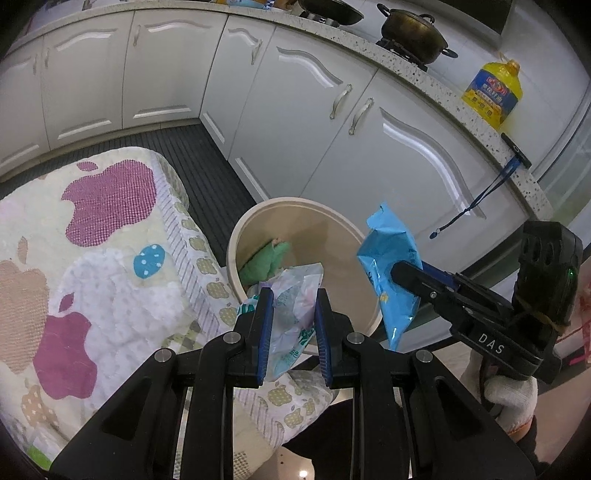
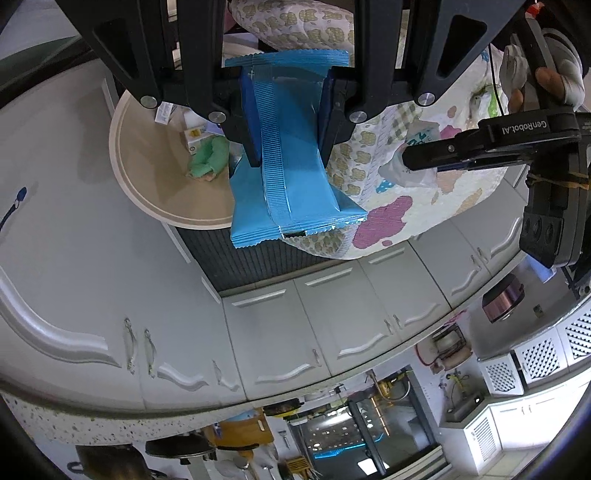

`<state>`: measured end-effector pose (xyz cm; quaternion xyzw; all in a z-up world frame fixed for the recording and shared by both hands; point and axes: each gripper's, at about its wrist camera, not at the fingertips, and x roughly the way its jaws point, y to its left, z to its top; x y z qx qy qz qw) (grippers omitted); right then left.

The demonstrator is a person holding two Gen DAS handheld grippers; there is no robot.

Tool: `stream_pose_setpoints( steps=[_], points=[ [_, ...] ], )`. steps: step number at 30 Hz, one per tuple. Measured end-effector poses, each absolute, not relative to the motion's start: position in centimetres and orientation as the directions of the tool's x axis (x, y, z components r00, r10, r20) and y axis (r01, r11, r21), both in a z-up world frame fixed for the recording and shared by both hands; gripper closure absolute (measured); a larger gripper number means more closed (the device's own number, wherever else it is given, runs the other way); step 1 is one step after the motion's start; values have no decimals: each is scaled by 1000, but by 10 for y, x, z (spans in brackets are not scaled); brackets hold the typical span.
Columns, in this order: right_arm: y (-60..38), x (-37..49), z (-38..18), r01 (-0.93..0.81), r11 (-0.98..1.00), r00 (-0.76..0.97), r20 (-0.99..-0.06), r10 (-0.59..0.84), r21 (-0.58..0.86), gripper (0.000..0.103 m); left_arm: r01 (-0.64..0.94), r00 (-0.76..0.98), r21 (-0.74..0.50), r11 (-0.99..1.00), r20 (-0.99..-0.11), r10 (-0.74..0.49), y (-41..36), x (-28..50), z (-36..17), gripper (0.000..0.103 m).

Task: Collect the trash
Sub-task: 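Carry the clear bag and blue packet over the beige bin with both tools, then open both tools to drop the bag and packet into the bin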

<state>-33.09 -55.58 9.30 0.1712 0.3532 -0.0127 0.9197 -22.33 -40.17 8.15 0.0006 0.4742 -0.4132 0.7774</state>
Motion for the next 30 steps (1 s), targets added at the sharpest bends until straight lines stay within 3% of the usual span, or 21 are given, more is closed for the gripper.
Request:
stream_pose_setpoints(
  steps=[30],
  points=[
    [-565,-334,83,245,925,738,-674,17,291,76,684,188,-352,639,-761,-621,-448,-203,76,84]
  ],
)
